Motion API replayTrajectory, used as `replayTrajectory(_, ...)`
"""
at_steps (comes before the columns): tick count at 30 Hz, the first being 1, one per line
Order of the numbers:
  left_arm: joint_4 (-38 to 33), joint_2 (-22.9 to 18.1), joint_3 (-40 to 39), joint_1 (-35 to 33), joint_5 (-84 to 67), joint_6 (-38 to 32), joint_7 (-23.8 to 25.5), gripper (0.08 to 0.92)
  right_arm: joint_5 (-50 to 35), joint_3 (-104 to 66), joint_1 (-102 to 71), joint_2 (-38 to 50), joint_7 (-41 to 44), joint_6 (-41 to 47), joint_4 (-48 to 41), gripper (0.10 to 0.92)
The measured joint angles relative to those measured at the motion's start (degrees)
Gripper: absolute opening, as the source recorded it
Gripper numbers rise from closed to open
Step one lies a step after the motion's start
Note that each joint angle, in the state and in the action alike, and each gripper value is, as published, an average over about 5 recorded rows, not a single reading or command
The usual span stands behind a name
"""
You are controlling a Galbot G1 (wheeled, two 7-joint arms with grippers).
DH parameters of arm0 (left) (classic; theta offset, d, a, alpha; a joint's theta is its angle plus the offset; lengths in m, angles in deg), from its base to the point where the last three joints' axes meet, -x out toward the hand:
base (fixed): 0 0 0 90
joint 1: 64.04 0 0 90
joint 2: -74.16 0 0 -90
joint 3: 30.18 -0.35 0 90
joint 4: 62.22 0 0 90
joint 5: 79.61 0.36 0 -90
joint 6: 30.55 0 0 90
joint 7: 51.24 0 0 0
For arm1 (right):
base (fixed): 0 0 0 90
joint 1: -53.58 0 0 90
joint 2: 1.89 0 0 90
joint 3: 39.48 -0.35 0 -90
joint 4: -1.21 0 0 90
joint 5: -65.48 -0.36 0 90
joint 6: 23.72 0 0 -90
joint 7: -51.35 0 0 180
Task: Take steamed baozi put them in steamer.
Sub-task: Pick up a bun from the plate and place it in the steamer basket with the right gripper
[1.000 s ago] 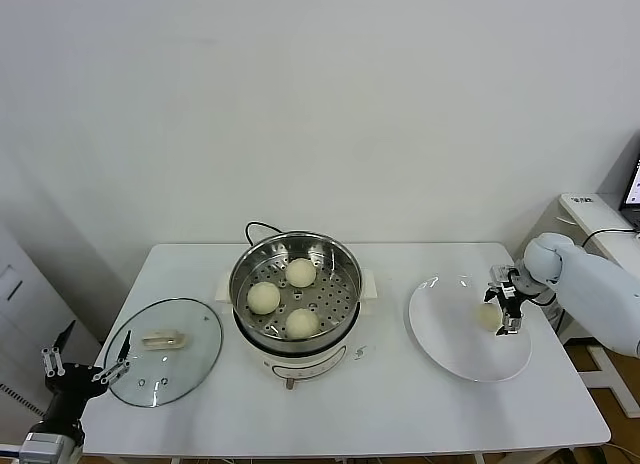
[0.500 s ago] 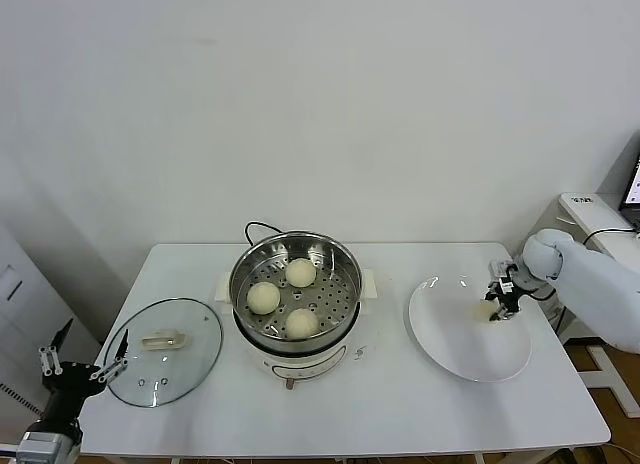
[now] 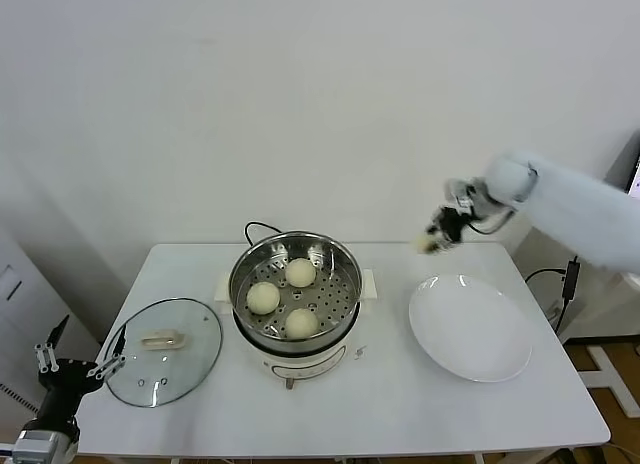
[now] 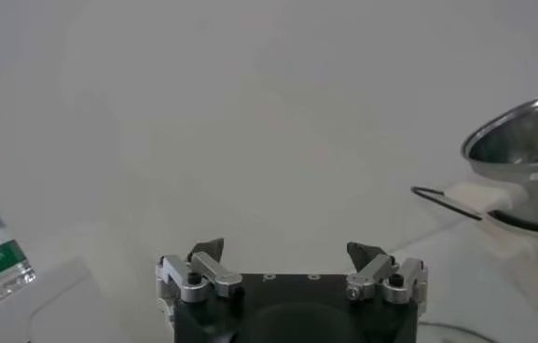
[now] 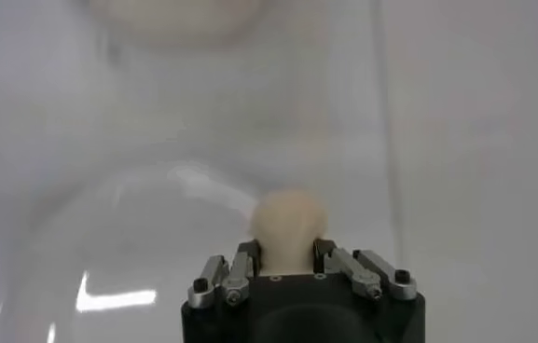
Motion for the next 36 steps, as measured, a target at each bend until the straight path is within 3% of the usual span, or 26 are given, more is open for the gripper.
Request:
replayTrajectory(7,-0.16,-0.67,-0.32,0.16,-0.02,-0.23,-0.01,0.823,-12.14,4.43,7.27,-6.88,-2.46,7.30,5.72,0.365)
replayTrajectory(14,0.19,-0.84,0.04,-0.05,-0.60,-0.75,0.00,0.823,-18.02,7.60,7.92,-11.06,-6.22,13.63,11.75,0.365)
replayTrajectory(31,1.44,-0.20,0.17,-0.03,-1.68,-1.62,0.01,0.823,-17.44,11.11,1.00,-13.17,-13.36,20.40,15.43,0.366)
replayTrajectory(36,1.85,0.00,0.16,0.15,-1.78,-1.70,0.02,0.823,-17.03,11.42,0.20,-13.80,-14.47,20.93,14.95,0.428)
